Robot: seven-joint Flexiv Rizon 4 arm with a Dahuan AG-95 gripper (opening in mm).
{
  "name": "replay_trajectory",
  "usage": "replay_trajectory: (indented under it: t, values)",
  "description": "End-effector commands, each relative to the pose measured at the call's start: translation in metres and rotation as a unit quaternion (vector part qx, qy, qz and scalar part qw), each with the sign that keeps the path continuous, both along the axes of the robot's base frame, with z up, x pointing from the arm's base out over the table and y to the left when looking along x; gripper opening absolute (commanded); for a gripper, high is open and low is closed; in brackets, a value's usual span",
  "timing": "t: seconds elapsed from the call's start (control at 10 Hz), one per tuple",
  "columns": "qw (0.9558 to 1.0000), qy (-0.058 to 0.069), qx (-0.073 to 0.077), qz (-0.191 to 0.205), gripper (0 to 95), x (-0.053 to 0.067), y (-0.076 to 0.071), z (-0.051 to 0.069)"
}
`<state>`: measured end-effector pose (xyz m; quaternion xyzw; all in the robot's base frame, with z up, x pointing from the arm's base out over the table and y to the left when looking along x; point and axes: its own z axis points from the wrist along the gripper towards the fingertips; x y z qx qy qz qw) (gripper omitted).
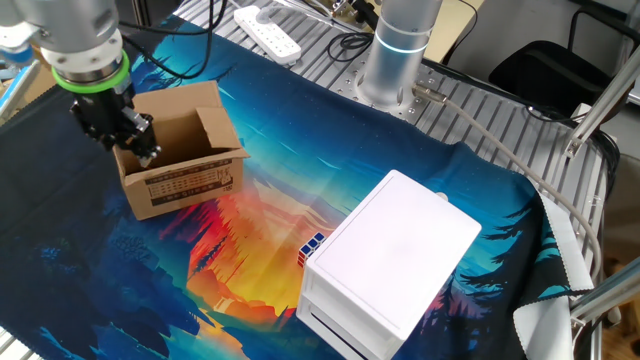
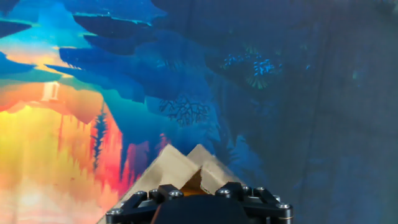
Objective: Cover the box
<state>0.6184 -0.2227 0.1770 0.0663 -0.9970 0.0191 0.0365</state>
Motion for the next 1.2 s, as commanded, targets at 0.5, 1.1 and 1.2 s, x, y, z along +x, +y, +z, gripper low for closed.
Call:
replay_trajectory:
  t: [0.5,1.1,1.2]
  values:
    - [0.9995,-0.019,0.002,-0.026,57.0,-0.02,0.013,-0.028]
    - [0.9982,-0.038,0.012,-0.046,57.0,-0.017,0.023,-0.063]
    - [0.9981,-0.038,0.013,-0.048,57.0,-0.017,0.023,-0.063]
